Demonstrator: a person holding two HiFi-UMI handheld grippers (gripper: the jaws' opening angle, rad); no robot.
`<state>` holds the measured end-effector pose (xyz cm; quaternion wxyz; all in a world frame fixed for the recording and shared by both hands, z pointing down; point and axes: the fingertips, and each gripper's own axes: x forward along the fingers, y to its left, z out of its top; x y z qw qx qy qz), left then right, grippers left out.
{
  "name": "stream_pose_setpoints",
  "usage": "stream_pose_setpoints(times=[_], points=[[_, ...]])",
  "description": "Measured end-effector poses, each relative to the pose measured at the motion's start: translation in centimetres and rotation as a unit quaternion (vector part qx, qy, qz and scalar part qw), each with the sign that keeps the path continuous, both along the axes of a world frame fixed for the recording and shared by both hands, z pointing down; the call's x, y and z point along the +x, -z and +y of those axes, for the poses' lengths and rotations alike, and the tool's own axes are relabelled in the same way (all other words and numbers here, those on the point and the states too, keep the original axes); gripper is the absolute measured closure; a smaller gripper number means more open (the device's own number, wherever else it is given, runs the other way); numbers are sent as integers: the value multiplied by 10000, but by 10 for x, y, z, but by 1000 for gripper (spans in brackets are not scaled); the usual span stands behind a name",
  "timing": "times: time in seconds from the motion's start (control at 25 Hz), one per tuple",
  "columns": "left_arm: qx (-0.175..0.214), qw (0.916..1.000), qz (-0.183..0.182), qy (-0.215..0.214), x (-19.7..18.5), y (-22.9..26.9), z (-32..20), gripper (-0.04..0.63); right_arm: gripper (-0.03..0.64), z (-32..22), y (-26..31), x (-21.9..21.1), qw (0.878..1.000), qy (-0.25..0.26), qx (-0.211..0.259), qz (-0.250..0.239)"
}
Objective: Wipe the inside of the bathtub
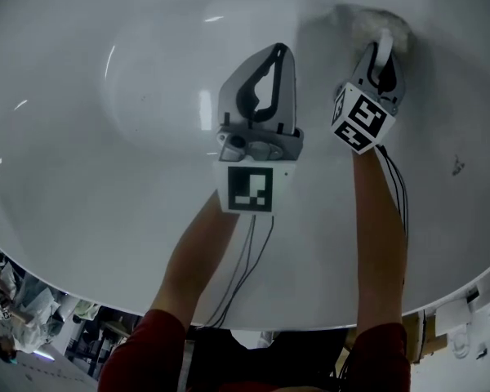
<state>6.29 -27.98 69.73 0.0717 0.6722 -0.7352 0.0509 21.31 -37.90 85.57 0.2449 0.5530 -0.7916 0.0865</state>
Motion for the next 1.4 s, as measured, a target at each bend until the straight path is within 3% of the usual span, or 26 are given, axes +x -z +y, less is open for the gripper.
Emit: stream_pose_setpoints(times=[0.2, 0.4, 0.64, 0.92, 1.12, 1.4], points=[[19, 9998, 98, 154, -16, -1, 13, 580, 523, -1, -3, -7, 9988, -221, -255, -345], [91, 9996, 62, 272, -70, 20, 34, 580, 523, 2, 11, -59, 9961, -444, -433, -628], [116, 9987, -1, 487, -116, 28, 52, 580, 523, 4, 10, -78, 9935, -786, -467, -676], [60, 9971, -29, 761, -192, 37, 95, 580, 523, 40, 22, -167, 9934, -581, -561, -812], [-85, 9956, -35, 936, -225, 32, 113, 580, 523, 56, 22, -216, 9936, -329, -616, -892], [-222, 9915, 26, 1281, -304, 31, 164, 580, 522, 101, 28, -320, 9938, 127, -664, -880]])
